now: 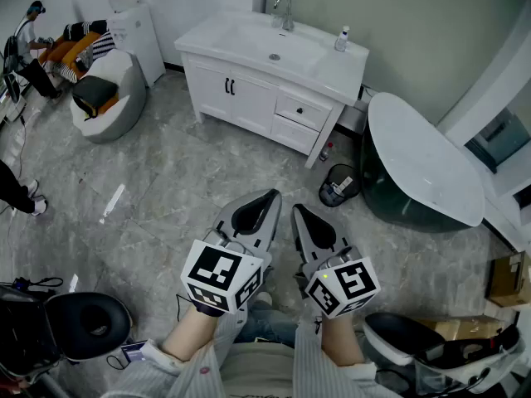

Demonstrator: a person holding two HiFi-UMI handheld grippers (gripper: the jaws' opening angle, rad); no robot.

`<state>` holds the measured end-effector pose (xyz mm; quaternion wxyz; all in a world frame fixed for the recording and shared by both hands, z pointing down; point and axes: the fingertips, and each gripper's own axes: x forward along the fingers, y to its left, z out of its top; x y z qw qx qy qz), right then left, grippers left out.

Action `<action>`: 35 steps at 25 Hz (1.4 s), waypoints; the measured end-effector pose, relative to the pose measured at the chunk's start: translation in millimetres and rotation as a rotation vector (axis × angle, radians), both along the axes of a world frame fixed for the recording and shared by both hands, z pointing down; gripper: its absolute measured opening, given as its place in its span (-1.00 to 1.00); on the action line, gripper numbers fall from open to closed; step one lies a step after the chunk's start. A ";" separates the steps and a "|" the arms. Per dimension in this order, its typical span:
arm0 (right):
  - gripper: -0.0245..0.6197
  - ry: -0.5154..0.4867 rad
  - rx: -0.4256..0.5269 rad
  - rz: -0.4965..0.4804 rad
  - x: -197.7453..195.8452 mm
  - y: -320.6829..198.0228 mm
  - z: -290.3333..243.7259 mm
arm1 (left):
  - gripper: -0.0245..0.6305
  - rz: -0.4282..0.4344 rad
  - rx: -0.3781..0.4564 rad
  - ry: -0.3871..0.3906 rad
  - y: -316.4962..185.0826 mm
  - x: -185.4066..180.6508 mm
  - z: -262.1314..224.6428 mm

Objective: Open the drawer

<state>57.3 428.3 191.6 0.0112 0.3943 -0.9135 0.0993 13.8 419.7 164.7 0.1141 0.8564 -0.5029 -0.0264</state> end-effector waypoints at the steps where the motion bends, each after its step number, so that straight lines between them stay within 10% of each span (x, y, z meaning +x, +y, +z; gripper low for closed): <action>1: -0.91 0.000 0.002 -0.007 0.2 -2.3 -1.7 | -0.88 -0.002 -0.002 -0.001 -2.1 0.7 -0.4; 35: -0.91 -0.001 -0.105 -0.054 -2.5 -26.4 38.0 | -0.88 -0.044 -0.052 0.015 -26.1 -4.4 28.2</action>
